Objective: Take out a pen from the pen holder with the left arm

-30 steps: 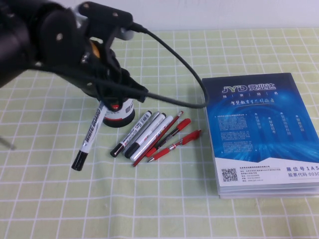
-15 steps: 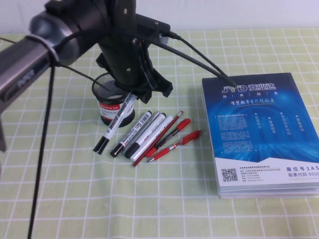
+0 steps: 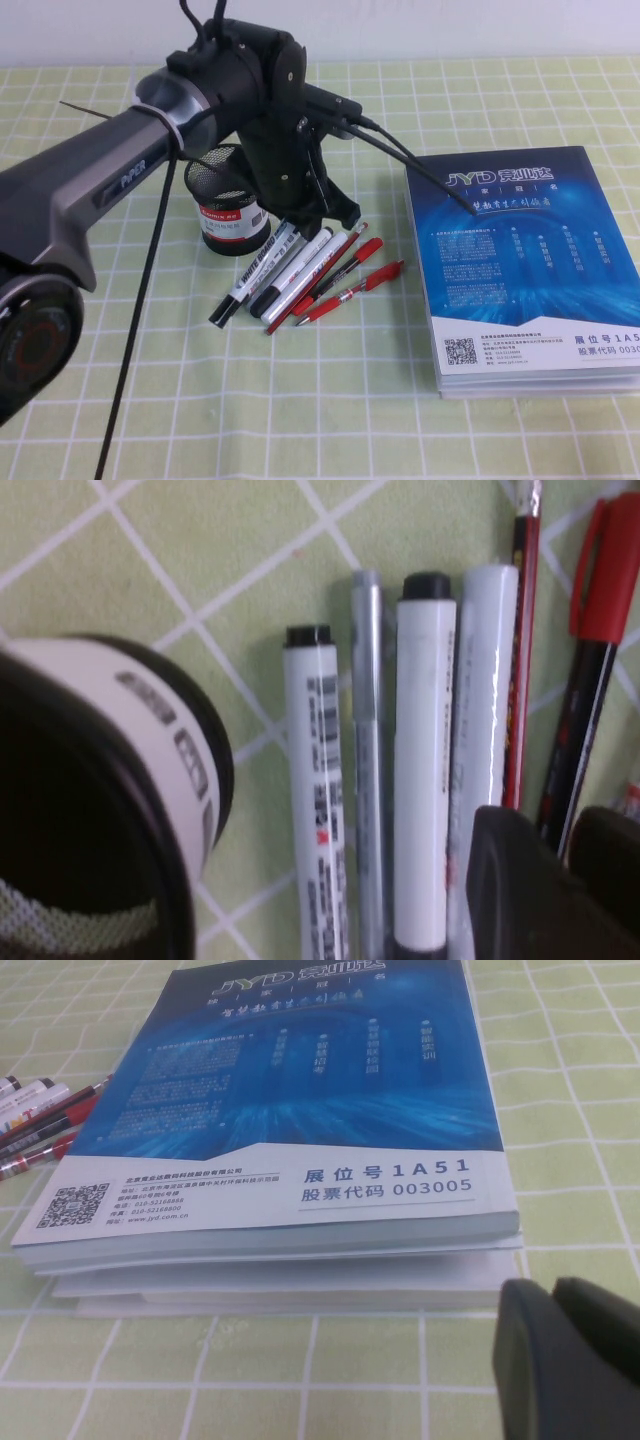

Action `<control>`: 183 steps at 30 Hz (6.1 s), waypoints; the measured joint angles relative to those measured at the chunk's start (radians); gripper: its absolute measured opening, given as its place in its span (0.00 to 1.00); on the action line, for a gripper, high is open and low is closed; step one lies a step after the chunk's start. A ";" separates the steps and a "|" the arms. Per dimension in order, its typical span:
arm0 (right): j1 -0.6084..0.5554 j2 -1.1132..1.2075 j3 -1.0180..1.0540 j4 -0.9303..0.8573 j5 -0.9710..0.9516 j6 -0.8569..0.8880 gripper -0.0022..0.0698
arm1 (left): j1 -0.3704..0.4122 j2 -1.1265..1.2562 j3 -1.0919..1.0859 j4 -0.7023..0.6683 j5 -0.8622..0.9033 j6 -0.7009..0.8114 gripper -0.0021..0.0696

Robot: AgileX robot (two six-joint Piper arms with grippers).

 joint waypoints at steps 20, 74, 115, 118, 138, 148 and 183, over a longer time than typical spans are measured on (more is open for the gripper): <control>0.000 0.000 0.000 0.000 0.000 0.000 0.01 | 0.000 0.055 -0.002 0.109 -0.110 0.082 0.15; 0.000 0.000 0.000 0.000 0.000 0.000 0.01 | -0.124 0.135 -0.061 -0.003 -0.144 0.055 0.15; 0.000 0.000 0.000 0.000 0.000 0.000 0.01 | -0.109 -0.699 0.733 0.061 -0.600 -0.117 0.03; 0.000 0.000 0.000 0.000 0.000 0.000 0.01 | -0.109 -0.853 0.884 0.122 -0.690 -0.187 0.03; 0.000 0.000 0.000 0.000 0.000 0.000 0.01 | -0.109 -1.111 1.228 0.282 -0.718 -0.345 0.03; 0.000 0.000 0.000 0.000 0.000 0.000 0.01 | -0.069 -1.274 1.316 0.379 -0.867 -0.400 0.02; 0.000 0.000 0.000 0.000 0.000 0.000 0.01 | 0.537 -2.150 1.956 0.045 -0.879 -0.139 0.02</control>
